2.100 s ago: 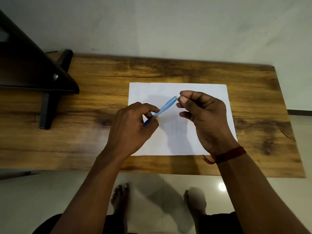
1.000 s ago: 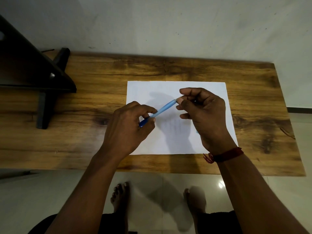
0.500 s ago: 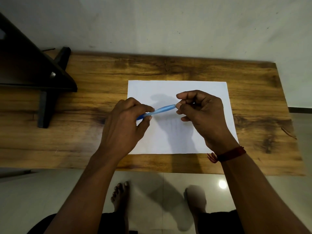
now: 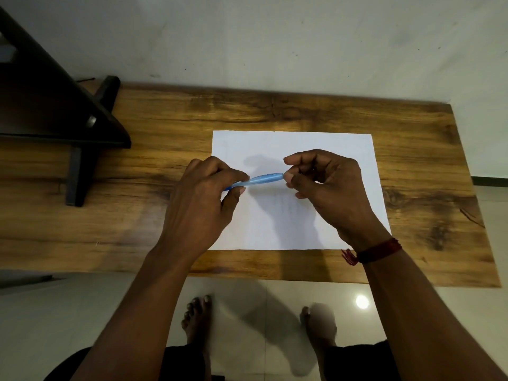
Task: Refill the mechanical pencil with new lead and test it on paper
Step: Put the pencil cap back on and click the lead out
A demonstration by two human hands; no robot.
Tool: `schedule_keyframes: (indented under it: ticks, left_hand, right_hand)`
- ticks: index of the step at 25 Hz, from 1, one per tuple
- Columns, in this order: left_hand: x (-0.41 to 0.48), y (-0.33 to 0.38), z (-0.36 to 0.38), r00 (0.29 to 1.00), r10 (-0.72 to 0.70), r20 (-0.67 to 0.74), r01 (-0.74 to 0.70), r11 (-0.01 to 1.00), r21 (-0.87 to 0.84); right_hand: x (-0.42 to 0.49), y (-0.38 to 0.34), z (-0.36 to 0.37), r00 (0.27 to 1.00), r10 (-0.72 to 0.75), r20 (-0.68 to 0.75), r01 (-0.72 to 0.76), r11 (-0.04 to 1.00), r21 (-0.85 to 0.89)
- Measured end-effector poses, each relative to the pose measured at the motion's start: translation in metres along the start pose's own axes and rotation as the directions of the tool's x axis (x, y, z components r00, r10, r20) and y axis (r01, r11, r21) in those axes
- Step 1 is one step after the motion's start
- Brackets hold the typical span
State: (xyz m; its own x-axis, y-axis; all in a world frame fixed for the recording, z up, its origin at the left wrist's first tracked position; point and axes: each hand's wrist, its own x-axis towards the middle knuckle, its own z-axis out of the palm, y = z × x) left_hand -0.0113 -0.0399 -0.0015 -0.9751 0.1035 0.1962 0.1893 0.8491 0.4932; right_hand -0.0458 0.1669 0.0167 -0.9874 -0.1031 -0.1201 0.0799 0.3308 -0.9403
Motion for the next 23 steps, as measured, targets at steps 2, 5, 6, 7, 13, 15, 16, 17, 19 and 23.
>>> schedule_keyframes:
  ticks: [2, 5, 6, 7, 13, 15, 16, 17, 19, 23]
  left_hand:
    - [-0.001, -0.003, -0.001, 1.0, -0.007, -0.003, 0.007, 1.0, -0.009]
    - [-0.002, -0.006, -0.003, 0.999, -0.039, 0.006, 0.039, 0.999, -0.028]
    - [-0.003, -0.007, -0.004, 0.999, -0.05, 0.006, 0.05, 0.998, -0.035]
    - [-0.003, -0.008, -0.006, 0.998, -0.057, 0.001, 0.057, 0.997, -0.043]
    - [-0.006, -0.019, -0.015, 0.993, -0.114, -0.025, 0.112, 0.992, -0.061]
    - [-0.008, -0.022, -0.017, 0.991, -0.134, -0.01, 0.133, 0.988, -0.084]
    - [-0.009, -0.023, -0.018, 0.989, -0.146, -0.002, 0.145, 0.984, -0.101]
    - [-0.01, -0.025, -0.019, 0.988, -0.156, 0.003, 0.155, 0.981, -0.118]
    - [-0.012, -0.028, -0.02, 0.986, -0.168, 0.006, 0.167, 0.974, -0.15]
    - [-0.015, -0.032, -0.023, 0.983, -0.181, 0.028, 0.184, 0.967, -0.175]
  right_hand:
    - [0.0, -0.001, 0.003, 1.0, -0.004, -0.001, 0.004, 1.0, 0.011]
    - [0.0, -0.004, 0.01, 1.0, 0.002, -0.007, -0.002, 0.999, 0.032]
    - [0.0, -0.004, 0.013, 1.0, 0.003, -0.009, -0.003, 1.0, 0.029]
    - [0.001, -0.005, 0.016, 1.0, 0.004, -0.009, -0.004, 1.0, 0.027]
    - [0.004, 0.001, 0.03, 0.998, -0.011, -0.067, 0.001, 0.987, -0.158]
    - [0.003, 0.002, 0.037, 0.994, -0.08, -0.075, 0.053, 0.95, -0.309]
    - [0.002, 0.003, 0.041, 0.992, -0.106, -0.073, 0.072, 0.926, -0.371]
    - [0.002, 0.004, 0.044, 0.99, -0.124, -0.07, 0.084, 0.904, -0.419]
    - [0.001, 0.006, 0.051, 0.986, -0.158, -0.057, 0.11, 0.865, -0.49]
    - [0.002, 0.009, 0.064, 0.974, -0.225, -0.015, 0.175, 0.796, -0.579]
